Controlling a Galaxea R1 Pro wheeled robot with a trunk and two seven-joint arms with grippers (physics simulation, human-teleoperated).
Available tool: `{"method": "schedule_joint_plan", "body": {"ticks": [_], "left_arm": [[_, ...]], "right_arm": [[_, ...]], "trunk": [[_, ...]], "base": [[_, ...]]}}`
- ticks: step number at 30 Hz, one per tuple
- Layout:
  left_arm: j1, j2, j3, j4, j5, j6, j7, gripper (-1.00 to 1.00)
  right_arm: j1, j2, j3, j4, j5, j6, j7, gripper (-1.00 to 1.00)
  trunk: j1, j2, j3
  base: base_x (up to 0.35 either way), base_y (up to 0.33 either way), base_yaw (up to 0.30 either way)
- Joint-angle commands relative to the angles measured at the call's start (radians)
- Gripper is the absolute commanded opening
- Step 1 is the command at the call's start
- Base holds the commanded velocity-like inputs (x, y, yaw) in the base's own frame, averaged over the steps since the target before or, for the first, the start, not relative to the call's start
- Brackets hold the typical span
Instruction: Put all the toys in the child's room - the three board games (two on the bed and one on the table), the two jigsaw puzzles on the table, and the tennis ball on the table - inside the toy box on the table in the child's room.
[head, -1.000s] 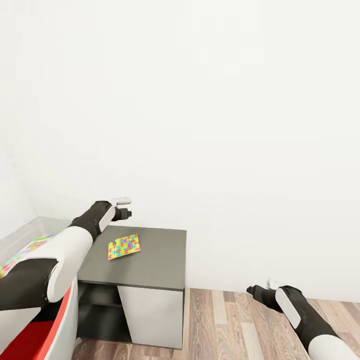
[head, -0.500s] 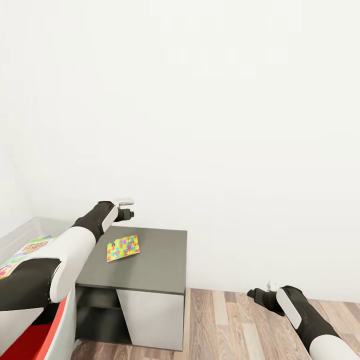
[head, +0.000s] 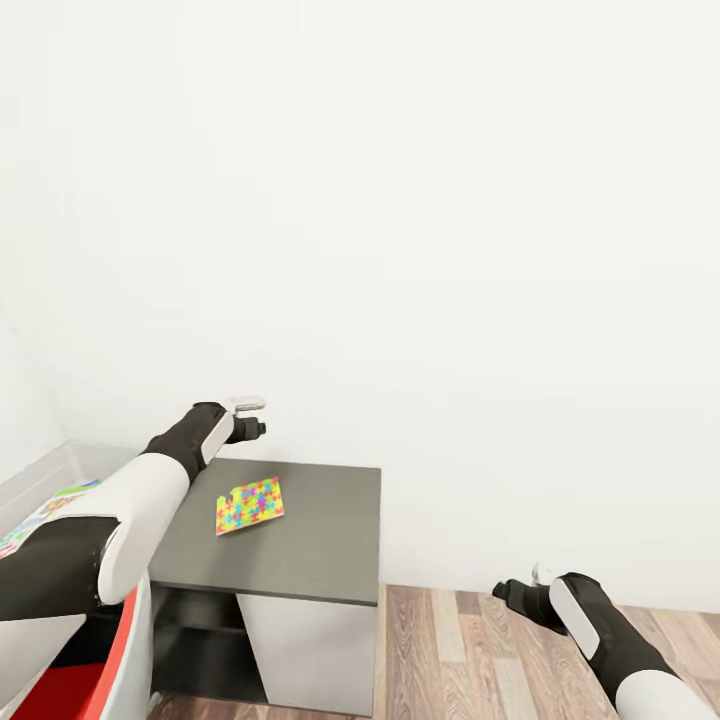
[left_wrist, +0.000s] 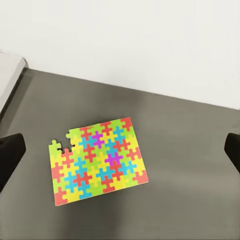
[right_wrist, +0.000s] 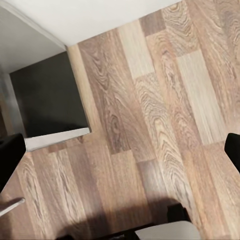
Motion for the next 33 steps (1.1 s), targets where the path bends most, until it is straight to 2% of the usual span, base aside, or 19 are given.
{"method": "schedule_joint_plan", "body": {"ticks": [1,3,9,12,15,19,24,33], "left_arm": [[-0.001,0.001,-0.001,-0.001,0.011,0.005,0.007,1.0],[-0.001,0.001,-0.001,-0.001,0.011,0.006,0.007,1.0],[0.003,-0.003,0.003,0.003,0.015,0.01,0.007,1.0],[0.011,-0.004,0.034,0.033,0.029,0.009,0.009,1.0],[0.014,-0.005,0.08,0.053,0.036,0.009,0.01,1.0],[0.025,-0.002,0.124,0.064,0.04,0.009,0.013,1.0],[0.059,0.0,0.135,0.074,0.039,0.002,0.014,1.0],[0.08,-0.001,0.137,0.076,0.037,-0.002,0.024,1.0]], "right_arm": [[-0.001,0.0,-0.001,-0.001,-0.011,0.007,-0.008,1.0],[-0.004,0.0,0.0,-0.001,-0.012,0.022,-0.008,1.0],[-0.006,-0.001,0.002,-0.001,-0.01,0.171,-0.01,1.0],[-0.005,-0.001,0.004,0.0,-0.009,0.194,-0.011,1.0],[-0.002,-0.003,0.003,-0.002,-0.011,0.205,-0.008,1.0],[0.006,-0.003,0.003,-0.008,-0.011,0.21,-0.008,1.0],[0.008,-0.002,0.005,-0.008,-0.01,0.21,-0.009,1.0],[0.009,-0.003,0.003,-0.008,-0.009,0.208,-0.01,1.0]], "trunk": [[0.001,-0.002,-0.002],[0.001,-0.002,-0.002],[0.001,-0.002,-0.002],[0.001,-0.002,-0.002],[0.001,-0.002,-0.002],[0.001,-0.002,-0.002],[0.001,-0.002,-0.002],[0.001,-0.002,-0.002]], "base": [[0.159,0.11,0.0],[0.196,0.148,0.0],[0.093,0.065,0.0],[0.015,0.01,0.0],[0.005,0.003,0.0],[0.001,0.001,0.0],[0.0,0.0,0.0],[0.0,0.0,0.0]]}}
